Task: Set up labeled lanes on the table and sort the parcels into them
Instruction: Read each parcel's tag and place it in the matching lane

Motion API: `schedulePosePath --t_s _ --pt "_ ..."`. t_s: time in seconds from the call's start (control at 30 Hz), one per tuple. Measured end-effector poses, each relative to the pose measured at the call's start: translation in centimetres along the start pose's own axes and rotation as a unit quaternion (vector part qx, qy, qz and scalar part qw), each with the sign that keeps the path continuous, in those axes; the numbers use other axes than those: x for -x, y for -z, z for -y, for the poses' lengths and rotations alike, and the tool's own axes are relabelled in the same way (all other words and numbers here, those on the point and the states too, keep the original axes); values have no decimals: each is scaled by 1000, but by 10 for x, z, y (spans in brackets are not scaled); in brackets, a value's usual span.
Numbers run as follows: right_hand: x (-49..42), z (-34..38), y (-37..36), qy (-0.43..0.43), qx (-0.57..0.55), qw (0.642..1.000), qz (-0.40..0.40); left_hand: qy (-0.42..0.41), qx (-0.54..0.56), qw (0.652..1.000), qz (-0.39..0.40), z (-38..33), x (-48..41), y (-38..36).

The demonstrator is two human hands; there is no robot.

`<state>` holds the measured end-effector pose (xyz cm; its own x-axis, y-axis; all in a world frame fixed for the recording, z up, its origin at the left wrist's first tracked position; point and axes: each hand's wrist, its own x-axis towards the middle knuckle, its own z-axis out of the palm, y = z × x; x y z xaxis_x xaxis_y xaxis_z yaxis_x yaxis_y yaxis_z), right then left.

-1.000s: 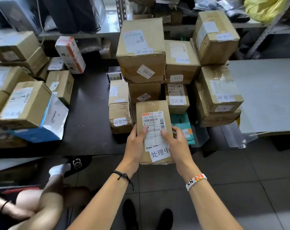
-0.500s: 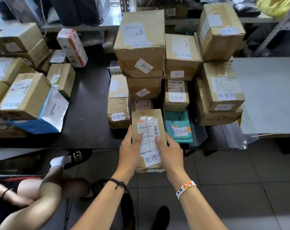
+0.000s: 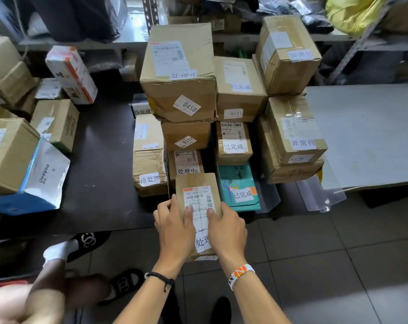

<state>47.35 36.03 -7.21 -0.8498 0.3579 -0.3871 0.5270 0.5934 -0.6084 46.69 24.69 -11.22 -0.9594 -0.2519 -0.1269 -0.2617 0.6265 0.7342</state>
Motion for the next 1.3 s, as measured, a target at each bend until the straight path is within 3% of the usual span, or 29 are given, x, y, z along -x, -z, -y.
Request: schedulePosePath --t_s 0.3,0.4,0.53,0.63,1.07,1.13,1.23,1.3 --pt "-2 18 -3 4 90 995 36 -81 -67 994 -38 5 1 -14" --pt "-2 21 -5 -9 63 996 65 -169 -85 982 -4 17 2 -22" --pt "-8 15 -19 -36 -19 996 74 -201 -86 974 58 27 -3 -34" --pt "-16 10 -30 -35 -42 996 71 -233 -168 956 58 23 -10 -30" --pt "-17 -9 -53 -20 -87 994 60 -242 -301 913 131 20 -18 -6" --pt "-9 -16 -53 -43 -81 995 47 -250 -310 910 117 20 -18 -7" --pt "1 -27 -54 -144 -88 985 40 -252 -316 908 113 19 -18 -7" --pt "6 -34 -57 -244 -187 950 54 -246 -309 910 125 19 -19 -5"
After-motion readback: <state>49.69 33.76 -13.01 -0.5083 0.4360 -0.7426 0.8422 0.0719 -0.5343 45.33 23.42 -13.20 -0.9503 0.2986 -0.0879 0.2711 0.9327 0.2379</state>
